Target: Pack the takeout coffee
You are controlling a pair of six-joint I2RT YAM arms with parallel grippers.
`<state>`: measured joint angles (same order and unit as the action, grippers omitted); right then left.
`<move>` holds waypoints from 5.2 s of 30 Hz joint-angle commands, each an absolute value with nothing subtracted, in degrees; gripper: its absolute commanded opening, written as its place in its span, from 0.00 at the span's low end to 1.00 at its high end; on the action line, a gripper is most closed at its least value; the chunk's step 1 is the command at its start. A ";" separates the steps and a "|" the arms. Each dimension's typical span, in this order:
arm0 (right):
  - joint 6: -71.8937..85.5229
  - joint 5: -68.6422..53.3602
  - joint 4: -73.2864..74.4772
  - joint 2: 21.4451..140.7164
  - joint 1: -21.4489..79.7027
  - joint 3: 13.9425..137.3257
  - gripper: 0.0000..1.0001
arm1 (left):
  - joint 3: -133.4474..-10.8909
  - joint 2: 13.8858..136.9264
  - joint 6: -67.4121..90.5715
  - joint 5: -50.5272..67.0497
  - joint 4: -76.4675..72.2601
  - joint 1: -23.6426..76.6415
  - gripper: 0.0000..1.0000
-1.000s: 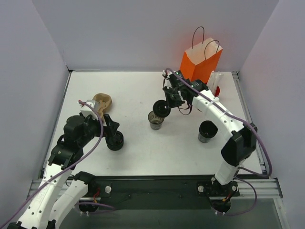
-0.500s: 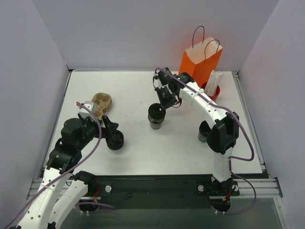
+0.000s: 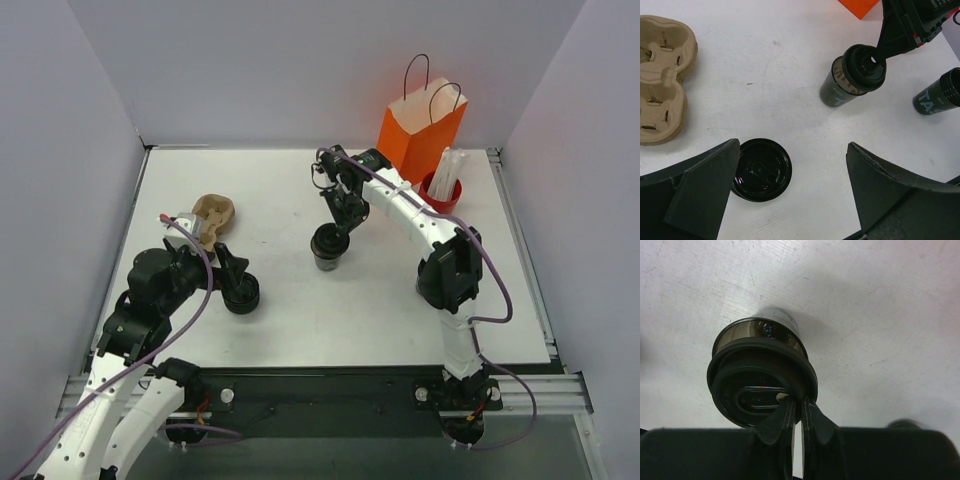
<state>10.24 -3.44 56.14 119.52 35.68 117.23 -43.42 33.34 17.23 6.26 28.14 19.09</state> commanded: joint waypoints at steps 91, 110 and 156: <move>7.29 -10.54 54.50 117.34 37.36 114.96 0.48 | -50.45 70.31 31.47 18.90 4.57 20.92 0.82; 28.37 -29.17 17.06 101.95 29.80 80.60 0.56 | -42.19 72.68 35.60 22.76 -3.69 23.03 0.77; 36.83 -28.13 -12.21 94.57 28.48 52.30 0.26 | -38.85 86.57 42.98 26.46 -18.46 25.40 0.49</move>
<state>38.30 -30.39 -13.65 95.72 27.99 55.20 -38.85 85.01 42.89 27.07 -15.66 25.15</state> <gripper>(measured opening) 0.356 0.527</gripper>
